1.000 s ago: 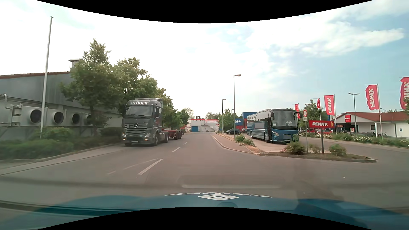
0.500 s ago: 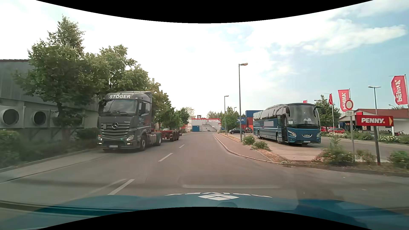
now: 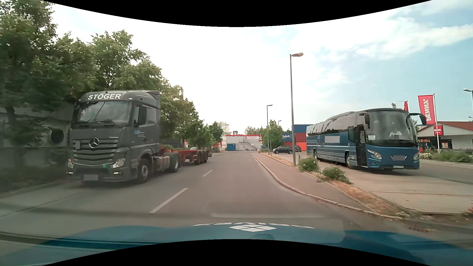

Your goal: Follow the waypoints while adhering to traffic rules and regulations

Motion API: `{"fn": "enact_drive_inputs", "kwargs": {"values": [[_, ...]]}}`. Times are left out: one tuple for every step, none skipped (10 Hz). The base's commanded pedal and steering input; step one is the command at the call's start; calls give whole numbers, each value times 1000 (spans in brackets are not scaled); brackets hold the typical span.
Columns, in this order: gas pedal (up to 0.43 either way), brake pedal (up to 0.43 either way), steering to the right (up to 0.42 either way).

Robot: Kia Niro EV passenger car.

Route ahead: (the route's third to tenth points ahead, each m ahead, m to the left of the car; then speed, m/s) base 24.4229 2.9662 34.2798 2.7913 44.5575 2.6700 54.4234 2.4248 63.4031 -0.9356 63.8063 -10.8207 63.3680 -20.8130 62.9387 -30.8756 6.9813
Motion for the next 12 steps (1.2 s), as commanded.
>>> {"fn": "enact_drive_inputs", "kwargs": {"values": [[138, 0, -20], [138, 0, -14], [138, 0, -9], [150, 0, -7], [169, 0, -6], [177, 0, -5], [177, 0, -4], [177, 0, -3], [177, 0, -2], [157, 0, -2], [157, 0, -1], [150, 0, -1]]}}
